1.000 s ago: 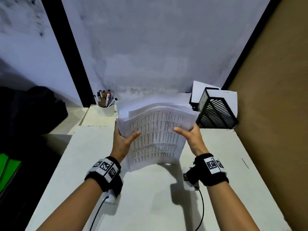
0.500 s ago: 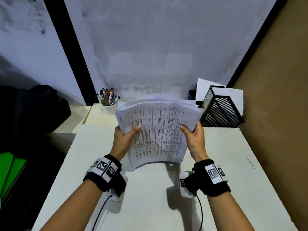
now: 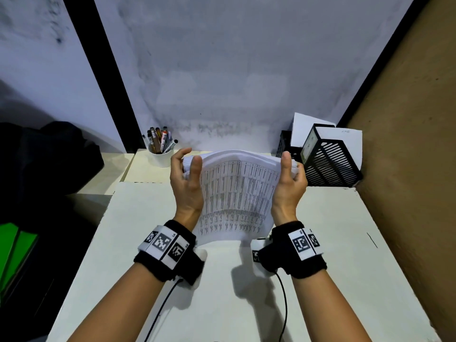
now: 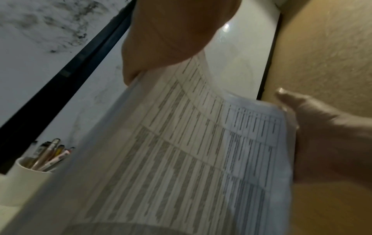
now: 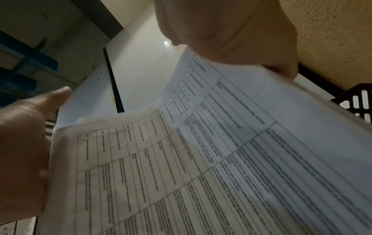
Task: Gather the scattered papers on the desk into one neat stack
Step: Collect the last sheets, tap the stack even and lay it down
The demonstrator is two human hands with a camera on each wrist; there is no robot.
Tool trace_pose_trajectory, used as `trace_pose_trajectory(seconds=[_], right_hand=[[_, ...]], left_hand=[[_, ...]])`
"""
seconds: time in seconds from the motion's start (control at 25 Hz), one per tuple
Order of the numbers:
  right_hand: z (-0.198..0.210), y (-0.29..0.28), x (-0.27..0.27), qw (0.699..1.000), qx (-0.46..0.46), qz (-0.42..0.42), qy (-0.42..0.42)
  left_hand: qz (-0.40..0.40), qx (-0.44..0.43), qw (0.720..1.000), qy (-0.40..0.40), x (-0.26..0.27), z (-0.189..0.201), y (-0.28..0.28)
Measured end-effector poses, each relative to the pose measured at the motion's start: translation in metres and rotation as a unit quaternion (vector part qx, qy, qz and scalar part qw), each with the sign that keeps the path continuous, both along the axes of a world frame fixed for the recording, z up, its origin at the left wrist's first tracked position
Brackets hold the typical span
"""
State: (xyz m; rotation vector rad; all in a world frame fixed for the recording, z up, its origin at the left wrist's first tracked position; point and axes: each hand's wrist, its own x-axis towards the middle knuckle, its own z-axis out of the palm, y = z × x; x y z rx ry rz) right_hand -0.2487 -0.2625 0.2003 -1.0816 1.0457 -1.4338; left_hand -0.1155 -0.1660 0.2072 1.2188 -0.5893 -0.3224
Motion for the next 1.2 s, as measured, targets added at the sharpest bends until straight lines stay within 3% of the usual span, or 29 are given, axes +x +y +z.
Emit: trace_pose_trajectory(seconds=[0.12,0.36,0.48,0.6,0.88,1.04,1.2], right_hand=[[-0.002,-0.006,0.002,0.999,0.017,-0.029,0.023],[0.001,-0.015,-0.006,1.0,0.006,0.006,0.014],[-0.008,-0.016,-0.015,0.993,-0.012,0.113,0.0],[-0.028,-0.007,-0.022,0.975,0.021,0.208,0.081],[-0.051,-0.003,-0.032,0.972,0.045,0.191,0.126],[-0.049,0.008,-0.04,0.98,0.02,0.172,0.102],[-0.053,0.027,-0.052,0.968,0.024,0.234,0.091]], left_hand=[[0.037,0.022,0.999,0.017,0.0,0.003,-0.009],[0.038,0.003,0.999,0.028,0.006,-0.001,-0.006],[-0.011,-0.04,0.999,0.021,0.007,-0.016,0.001],[-0.116,0.073,0.99,-0.022,0.008,-0.038,0.006],[-0.147,0.138,0.979,-0.036,0.025,-0.059,0.01],[-0.122,0.129,0.984,-0.034,0.027,-0.059,0.024],[-0.147,0.111,0.983,-0.008,0.02,-0.062,0.05]])
